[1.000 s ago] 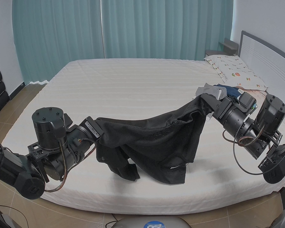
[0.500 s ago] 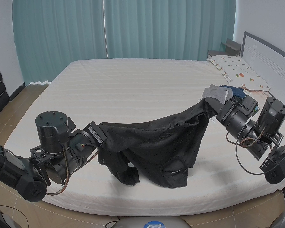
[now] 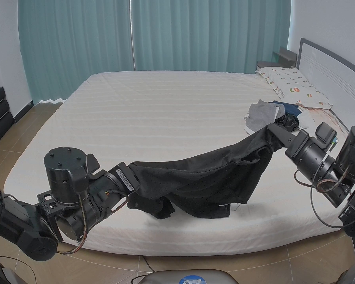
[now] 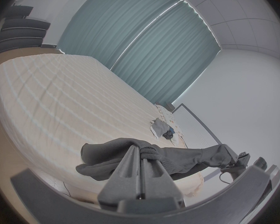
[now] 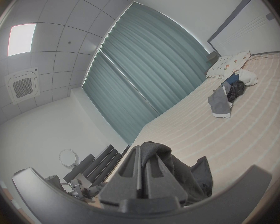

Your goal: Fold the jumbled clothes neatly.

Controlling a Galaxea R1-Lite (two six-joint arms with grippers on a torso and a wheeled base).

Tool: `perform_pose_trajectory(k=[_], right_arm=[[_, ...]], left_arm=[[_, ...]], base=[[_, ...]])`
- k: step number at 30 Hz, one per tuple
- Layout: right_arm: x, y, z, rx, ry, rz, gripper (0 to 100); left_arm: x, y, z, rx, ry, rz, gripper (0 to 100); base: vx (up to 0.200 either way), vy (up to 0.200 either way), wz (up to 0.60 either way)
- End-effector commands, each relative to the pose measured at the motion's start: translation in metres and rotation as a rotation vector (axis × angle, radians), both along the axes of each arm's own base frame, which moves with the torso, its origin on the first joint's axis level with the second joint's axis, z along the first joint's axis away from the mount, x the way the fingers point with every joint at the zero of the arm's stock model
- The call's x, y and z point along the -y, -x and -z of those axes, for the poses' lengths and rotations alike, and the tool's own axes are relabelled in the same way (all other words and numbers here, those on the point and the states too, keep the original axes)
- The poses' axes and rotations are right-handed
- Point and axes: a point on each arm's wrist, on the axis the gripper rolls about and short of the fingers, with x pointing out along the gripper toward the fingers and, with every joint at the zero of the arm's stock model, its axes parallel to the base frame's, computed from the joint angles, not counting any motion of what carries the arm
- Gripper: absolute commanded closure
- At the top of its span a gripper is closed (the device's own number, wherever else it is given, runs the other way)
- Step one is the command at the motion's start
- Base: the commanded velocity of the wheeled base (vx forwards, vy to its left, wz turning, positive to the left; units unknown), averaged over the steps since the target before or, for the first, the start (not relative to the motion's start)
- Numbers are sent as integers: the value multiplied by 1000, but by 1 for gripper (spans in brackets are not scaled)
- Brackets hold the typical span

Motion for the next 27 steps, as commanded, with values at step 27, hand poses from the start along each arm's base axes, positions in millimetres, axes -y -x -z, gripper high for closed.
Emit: perform_pose_trajectory(k=[27], right_arm=[[45, -8, -166, 307, -99, 113, 100]], left_arm=[[21, -27, -95, -139, 82, 19, 100]], base=[[0, 0, 0]])
